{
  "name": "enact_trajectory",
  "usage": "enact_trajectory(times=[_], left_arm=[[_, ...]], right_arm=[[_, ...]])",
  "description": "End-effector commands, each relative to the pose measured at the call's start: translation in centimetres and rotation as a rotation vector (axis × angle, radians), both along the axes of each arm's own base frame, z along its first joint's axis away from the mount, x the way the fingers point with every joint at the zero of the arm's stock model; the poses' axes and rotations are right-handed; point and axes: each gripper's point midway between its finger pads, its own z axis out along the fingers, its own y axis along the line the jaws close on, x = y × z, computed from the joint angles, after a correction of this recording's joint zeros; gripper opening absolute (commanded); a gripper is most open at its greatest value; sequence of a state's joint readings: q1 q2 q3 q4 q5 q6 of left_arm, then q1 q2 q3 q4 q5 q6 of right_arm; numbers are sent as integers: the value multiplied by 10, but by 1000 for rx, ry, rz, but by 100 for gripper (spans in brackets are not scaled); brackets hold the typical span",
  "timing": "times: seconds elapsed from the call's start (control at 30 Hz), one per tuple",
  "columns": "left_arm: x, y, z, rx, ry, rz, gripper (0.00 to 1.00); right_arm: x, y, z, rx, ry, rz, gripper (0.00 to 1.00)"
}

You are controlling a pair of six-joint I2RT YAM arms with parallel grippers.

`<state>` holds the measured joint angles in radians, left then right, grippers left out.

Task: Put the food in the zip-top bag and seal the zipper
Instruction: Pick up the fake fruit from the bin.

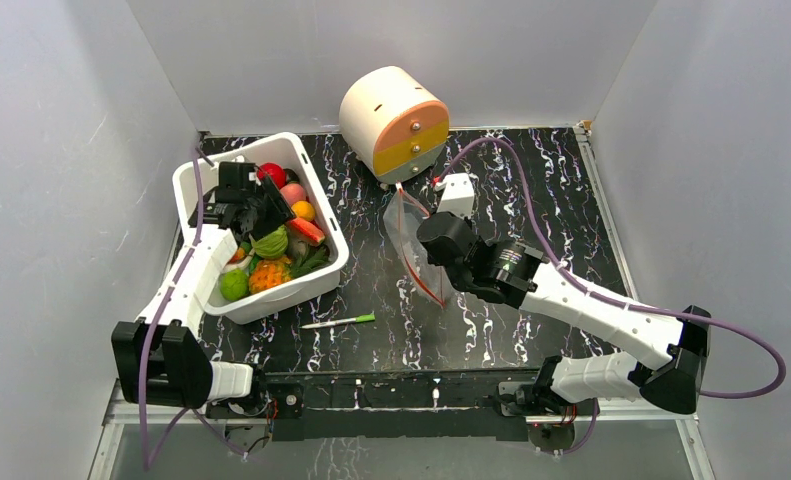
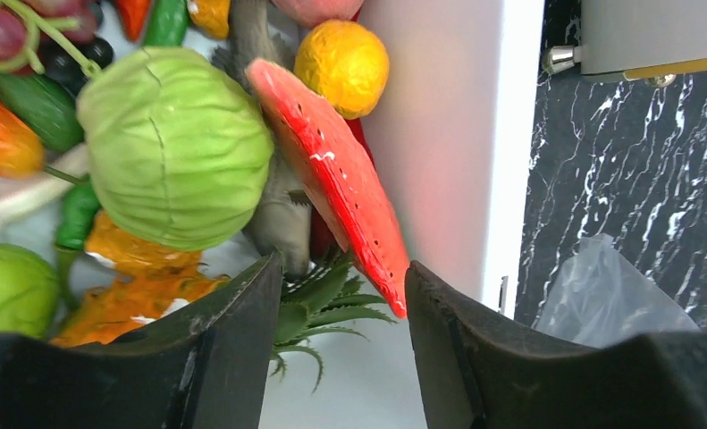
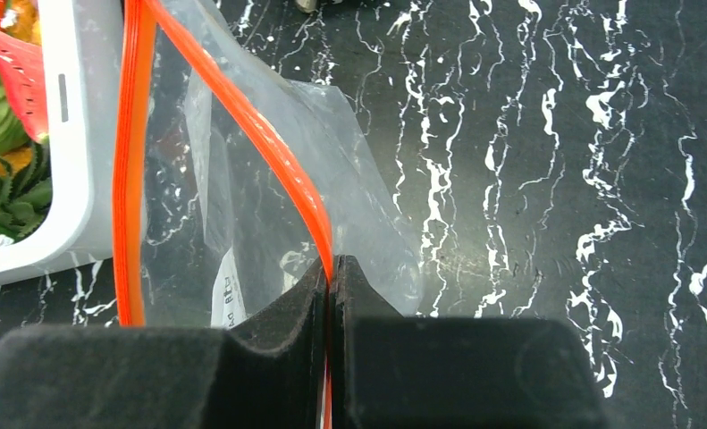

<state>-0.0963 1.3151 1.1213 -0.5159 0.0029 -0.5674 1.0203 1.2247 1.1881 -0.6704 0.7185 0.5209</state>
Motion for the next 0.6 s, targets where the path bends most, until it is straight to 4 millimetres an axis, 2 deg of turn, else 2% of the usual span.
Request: enact_trajectory(times=[0.0, 0.23, 0.43, 0.57], left_arm=[[5, -10, -9, -133, -1, 122, 50], [11, -9, -23, -162, -1, 178, 46], [17, -18, -31, -207, 8, 168, 43], [24, -25, -46, -226, 47, 142, 41]], right_arm=[[6, 11, 21, 91, -53, 15, 0], [3, 11, 15, 97, -46, 26, 0], [3, 11, 14, 91, -45, 25, 0], [4, 7, 18, 93, -55, 13, 0]])
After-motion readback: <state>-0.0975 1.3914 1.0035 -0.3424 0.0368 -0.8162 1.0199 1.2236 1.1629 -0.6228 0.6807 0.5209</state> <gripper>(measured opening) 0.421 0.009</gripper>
